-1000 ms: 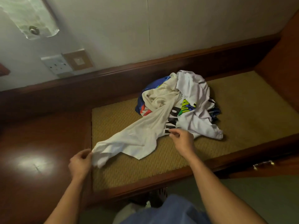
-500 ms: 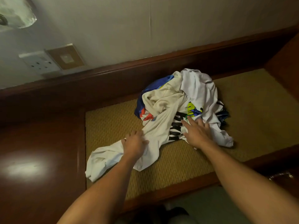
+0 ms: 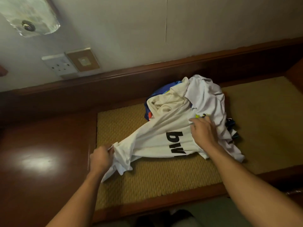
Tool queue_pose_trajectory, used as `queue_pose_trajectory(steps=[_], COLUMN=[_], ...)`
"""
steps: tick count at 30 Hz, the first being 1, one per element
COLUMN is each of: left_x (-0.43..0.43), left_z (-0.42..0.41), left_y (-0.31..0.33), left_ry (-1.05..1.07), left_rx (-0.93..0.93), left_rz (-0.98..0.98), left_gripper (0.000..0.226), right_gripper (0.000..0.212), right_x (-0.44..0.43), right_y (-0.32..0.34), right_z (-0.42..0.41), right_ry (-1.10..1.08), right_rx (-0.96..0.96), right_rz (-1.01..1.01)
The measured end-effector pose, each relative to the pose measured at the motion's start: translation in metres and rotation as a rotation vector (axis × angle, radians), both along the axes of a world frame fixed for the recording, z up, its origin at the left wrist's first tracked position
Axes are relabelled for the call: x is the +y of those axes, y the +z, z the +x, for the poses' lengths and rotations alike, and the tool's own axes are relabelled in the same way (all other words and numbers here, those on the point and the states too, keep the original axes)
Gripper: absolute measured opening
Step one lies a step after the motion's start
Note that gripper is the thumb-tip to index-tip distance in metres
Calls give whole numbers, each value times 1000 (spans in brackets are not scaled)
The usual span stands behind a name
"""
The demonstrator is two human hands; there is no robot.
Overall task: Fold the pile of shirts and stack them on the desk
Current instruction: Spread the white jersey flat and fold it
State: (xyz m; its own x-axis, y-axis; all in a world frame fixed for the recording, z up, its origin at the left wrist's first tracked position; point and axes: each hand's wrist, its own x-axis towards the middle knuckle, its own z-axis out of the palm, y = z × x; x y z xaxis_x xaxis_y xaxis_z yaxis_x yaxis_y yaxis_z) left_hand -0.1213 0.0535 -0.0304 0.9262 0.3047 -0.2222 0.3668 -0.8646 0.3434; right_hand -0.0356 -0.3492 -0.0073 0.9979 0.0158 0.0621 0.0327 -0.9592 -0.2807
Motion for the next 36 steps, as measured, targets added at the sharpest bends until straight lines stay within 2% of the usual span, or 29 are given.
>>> queue_pose_trajectory(steps=[3,6,7,9,12,16,19,21,23,24,27,30,32,34,36], left_x=[-10,-13,-9,4,33,79,106,116,120,123,131,130,118,105,88], left_z=[-3,-9,-12,-19,-31,-39,-46,-51,-65,-73,-102,-125,-129,-121,-103], left_y=[3,13,17,33,64,109,135,145,152,149,121,90,77,68,63], left_ry=[-56,-112,-107,-82,-10,105,159,196,184,155,-40,-272,-384,-420,-413], left_rx=[-47,-143,-186,-259,-351,-404,-498,-584,-604,-579,-347,102,300,365,332], left_rz=[-74,-98,-103,-92,-50,61,106,142,148,127,-12,-117,-117,-164,-181], left_gripper=[35,27,24,25,33,23,30,34,24,18,24,42,30,22,25], right_gripper=[50,78,76,51,35,23,32,27,23,24,24,26,36,45,45], right_x=[31,51,54,55,53,63,90,102,110,111,102,85,75,69,67], right_y=[7,10,9,6,16,44,81,108,124,127,105,63,41,29,26], right_z=[23,49,54,61,61,64,62,54,35,25,-12,-52,-74,-90,-99], right_ry=[229,302,308,325,310,345,359,335,322,326,404,386,243,120,31], right_rx=[-26,95,134,192,208,53,-228,-440,-577,-581,-407,1,243,454,572], right_rz=[-46,-220,-279,-359,-344,-184,79,260,364,393,312,99,56,37,61])
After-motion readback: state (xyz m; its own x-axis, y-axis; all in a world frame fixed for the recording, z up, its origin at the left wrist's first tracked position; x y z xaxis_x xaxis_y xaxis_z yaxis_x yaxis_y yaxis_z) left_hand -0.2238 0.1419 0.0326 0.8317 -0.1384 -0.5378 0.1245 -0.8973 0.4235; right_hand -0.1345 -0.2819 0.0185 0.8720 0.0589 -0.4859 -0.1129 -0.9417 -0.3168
